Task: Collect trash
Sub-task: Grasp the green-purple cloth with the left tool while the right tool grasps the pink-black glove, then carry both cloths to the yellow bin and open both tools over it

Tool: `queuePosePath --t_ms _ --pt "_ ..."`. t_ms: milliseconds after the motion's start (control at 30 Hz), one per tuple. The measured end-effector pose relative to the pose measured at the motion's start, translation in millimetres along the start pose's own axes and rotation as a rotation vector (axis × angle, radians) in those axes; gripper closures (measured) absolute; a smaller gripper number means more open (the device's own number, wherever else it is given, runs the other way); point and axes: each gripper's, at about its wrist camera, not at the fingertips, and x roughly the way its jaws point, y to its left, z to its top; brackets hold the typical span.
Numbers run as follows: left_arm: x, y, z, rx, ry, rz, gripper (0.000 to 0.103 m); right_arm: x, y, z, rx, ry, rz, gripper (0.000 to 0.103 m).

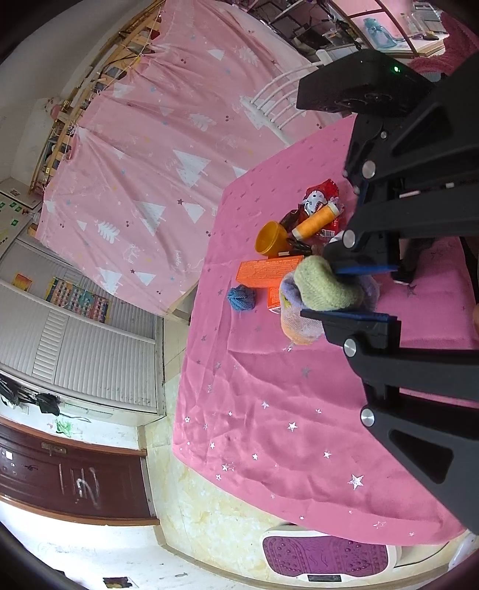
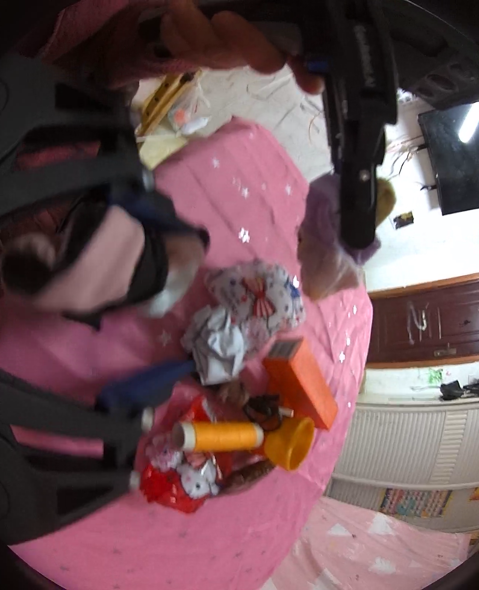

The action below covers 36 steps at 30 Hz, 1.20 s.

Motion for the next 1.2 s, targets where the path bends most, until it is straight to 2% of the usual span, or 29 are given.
queuePosePath --t_ms 33,100,300,500,833,1200 --pt "0 1 0 0.000 0.001 0.000 0.094 -1 3 0 -0.010 0.000 0.007 0.067" --pt "0 0 0 0.000 0.000 0.003 0.094 -3 7 0 -0.022 -0.001 0.002 0.069" --pt "-3 -6 1 0.013 -0.004 0.019 0.094 -10 5 0 -0.021 -0.015 -0.011 0.071" --pt "-1 -23 4 0.047 0.000 0.027 0.094 -37 -32 5 0.056 -0.096 -0.025 0.071" --pt "16 -91 15 0.176 0.014 0.006 0.094 -93 -98 4 0.170 -0.249 -0.124 0.071" --pt "56 -176 17 0.313 0.070 -0.025 0.094 -142 -167 -27 0.311 -0.354 -0.212 0.071"
